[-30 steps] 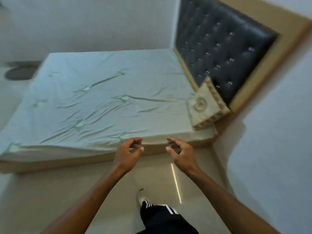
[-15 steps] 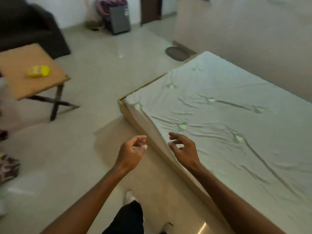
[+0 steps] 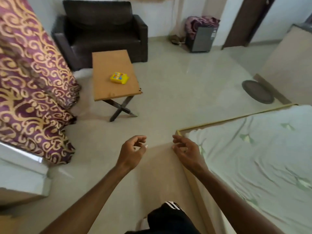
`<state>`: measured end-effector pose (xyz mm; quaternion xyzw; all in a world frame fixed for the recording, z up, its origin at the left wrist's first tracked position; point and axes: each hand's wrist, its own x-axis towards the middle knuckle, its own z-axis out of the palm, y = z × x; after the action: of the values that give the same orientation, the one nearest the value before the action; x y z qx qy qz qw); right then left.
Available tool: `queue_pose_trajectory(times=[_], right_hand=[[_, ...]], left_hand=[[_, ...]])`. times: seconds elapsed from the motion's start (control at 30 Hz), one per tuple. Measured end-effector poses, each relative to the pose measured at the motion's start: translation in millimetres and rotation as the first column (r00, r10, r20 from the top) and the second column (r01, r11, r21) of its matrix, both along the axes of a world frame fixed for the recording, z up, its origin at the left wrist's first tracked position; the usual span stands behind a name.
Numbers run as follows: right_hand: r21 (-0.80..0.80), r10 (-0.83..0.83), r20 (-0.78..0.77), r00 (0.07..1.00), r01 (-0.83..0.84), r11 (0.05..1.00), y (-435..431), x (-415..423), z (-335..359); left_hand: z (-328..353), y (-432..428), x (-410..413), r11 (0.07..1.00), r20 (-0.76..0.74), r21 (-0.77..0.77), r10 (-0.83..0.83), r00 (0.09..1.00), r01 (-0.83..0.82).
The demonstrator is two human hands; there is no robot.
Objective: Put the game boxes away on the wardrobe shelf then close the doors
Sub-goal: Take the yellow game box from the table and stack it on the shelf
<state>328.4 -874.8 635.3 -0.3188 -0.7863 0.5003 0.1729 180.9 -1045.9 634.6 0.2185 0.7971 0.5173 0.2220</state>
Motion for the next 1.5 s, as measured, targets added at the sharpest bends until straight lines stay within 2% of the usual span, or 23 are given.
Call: queue_pose_trajectory(times=[0.3,0.63,0.8,0.93,1.1,1.23,1.4,1.5], right_hand=[[-0.013,0.189,-0.020,0.982,-0.190,0.982,107.9,-241.2,-21.5],[-0.001,0.372,0.027,0.928,-0.372,0.928,230.6,-523.4,-14.3],[-0.018,0.421,0.095,0.902,-0.421,0.907,273.2,-660.2,-39.8],[-0.077,0.399,0.191,0.897,-0.392,0.917,302.1,-785.8,-95.6],[-0.169,0.329,0.354,0.875,-0.286,0.943,318.2,-891.5,-166.1],[-0.272,0.355,0.513,0.781,-0.244,0.931,332.4,-962.8,-252.5],[-0.343,0.449,0.610,0.652,-0.294,0.892,338.1,-1012.2,-323.4],[-0.478,0.443,0.590,0.675,-0.151,0.865,342.3,-1028.8,-345.8]], left_hand=[[-21.9,85.8,-205.1,0.989,0.005,-0.034,0.142,0.990,-0.142],[-18.9,195.6,-445.2,0.947,0.013,-0.050,0.317,0.948,-0.316],[-45.0,236.4,-567.6,0.928,0.052,-0.051,0.372,0.927,-0.370],[-92.2,273.0,-700.5,0.926,0.063,-0.144,0.360,0.931,-0.348],[-156.2,302.9,-829.5,0.910,0.103,-0.370,0.242,0.965,-0.188],[-231.2,325.8,-915.3,0.853,0.187,-0.511,0.233,0.954,-0.108],[-290.7,355.7,-970.6,0.853,0.239,-0.518,0.209,0.948,-0.058],[-300.8,370.6,-981.1,0.906,0.369,-0.414,0.251,0.895,-0.083]])
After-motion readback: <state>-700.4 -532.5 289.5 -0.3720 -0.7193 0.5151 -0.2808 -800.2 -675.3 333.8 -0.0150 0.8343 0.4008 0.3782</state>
